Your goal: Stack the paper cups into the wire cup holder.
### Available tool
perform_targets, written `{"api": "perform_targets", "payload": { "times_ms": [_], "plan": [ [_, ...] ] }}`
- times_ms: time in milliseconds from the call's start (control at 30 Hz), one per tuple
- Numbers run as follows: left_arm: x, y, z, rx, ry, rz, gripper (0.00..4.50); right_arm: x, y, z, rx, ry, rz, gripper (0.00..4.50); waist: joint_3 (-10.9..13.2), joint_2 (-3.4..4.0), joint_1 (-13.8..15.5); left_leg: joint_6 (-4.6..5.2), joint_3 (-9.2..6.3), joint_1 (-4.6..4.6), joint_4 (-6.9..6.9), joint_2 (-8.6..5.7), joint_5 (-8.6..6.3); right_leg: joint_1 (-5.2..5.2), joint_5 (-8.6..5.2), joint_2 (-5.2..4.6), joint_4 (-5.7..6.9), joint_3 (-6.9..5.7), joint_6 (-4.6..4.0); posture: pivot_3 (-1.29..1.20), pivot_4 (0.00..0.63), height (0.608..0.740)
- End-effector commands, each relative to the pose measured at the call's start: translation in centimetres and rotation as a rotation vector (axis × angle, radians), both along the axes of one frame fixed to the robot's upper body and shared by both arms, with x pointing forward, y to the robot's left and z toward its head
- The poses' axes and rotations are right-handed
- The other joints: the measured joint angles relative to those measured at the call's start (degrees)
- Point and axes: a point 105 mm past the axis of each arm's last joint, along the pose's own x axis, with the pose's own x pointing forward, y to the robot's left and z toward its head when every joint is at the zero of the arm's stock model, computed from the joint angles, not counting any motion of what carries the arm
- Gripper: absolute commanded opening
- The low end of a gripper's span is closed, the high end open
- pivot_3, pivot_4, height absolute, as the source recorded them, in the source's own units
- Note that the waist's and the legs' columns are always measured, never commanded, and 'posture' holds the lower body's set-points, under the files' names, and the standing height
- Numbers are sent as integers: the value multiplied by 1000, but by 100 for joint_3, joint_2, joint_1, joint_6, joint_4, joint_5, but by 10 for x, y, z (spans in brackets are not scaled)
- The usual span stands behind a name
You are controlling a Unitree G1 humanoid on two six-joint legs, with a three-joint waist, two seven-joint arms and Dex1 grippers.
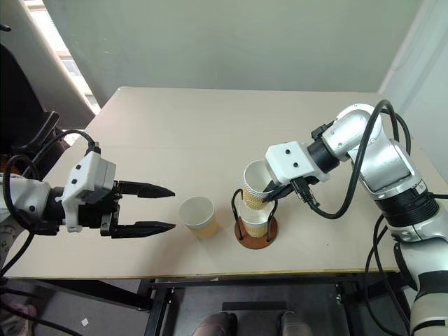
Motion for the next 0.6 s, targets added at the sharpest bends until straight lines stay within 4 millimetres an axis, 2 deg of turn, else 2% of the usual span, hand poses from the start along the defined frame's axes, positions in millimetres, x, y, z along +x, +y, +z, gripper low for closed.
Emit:
{"api": "perform_targets", "payload": {
  "times_ms": [33,233,500,600],
  "plan": [
    [-1,0,8,2,-51,5,3457,-8,1,5,-2,-12,45,45,0,0,-1,0,0,0,0,0,0,0,0,0,0,0,0,0,150,740],
    [-1,0,8,3,-55,12,3457,-15,2,0,-18,7,75,45,0,0,-2,-3,0,0,0,0,-1,0,0,0,0,0,0,0,150,740],
    [1,4,6,21,-54,28,3457,-10,5,-6,-31,-17,70,45,0,0,-8,-4,-1,2,0,0,-2,0,-1,0,2,0,-1,0,150,740],
    [4,6,6,30,-58,38,3457,-10,5,-6,-35,-21,67,656,0,0,-8,-4,0,1,0,0,-2,0,0,0,0,1,-1,0,150,740]
  ]
}}
